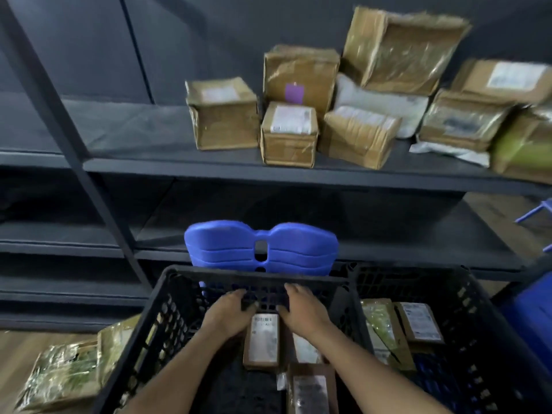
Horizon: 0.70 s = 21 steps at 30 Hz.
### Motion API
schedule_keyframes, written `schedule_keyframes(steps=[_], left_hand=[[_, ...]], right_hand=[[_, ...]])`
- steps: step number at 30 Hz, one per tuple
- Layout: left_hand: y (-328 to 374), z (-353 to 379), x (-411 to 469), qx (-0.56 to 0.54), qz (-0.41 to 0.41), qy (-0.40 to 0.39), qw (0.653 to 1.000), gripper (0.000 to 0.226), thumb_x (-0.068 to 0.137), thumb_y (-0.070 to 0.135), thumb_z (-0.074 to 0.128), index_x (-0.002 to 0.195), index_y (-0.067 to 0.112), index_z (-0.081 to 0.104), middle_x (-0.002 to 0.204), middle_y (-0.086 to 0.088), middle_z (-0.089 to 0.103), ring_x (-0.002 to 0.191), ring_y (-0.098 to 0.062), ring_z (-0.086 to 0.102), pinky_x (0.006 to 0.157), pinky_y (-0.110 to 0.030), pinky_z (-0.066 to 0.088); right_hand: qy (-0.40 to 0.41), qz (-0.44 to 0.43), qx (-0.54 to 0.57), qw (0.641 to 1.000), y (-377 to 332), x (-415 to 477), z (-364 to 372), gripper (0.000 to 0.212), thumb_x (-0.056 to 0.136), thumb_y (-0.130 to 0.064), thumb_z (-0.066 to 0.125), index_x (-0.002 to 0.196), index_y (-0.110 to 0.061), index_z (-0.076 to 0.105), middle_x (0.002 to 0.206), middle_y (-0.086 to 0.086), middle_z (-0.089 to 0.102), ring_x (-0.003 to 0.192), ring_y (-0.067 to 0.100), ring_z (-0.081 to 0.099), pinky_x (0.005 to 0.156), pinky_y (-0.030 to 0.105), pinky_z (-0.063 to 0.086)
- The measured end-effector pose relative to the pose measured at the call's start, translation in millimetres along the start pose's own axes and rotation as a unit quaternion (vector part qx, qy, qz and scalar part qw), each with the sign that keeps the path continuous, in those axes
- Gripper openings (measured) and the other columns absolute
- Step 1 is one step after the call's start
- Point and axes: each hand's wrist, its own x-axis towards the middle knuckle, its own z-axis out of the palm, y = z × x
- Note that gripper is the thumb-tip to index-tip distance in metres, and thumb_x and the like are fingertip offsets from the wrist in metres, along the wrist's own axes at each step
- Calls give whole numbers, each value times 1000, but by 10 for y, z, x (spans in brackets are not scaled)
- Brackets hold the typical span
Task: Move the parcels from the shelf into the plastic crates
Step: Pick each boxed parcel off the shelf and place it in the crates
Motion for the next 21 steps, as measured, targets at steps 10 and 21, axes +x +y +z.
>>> schedule_keyframes(steps=[10,21], left_hand=[[1078,-1746,-146,66,73,125,987,65,91,45,53,144,11,37,145,-8,45,134,-23,41,106,-35,39],[1557,-2330,25,141,150,193,959,59,89,44,56,135,10,42,139,-8,47,130,-25,42,96,-40,43]], right_hand=[[165,-78,-25,983,-480,-40,-2000,64,96,-37,49,148,-9,26,152,5,31,141,20,26,111,31,28],[213,-62,-66,973,-558,285,-2647,74,92,-35,56,150,-8,18,156,10,20,144,24,18,115,36,27]])
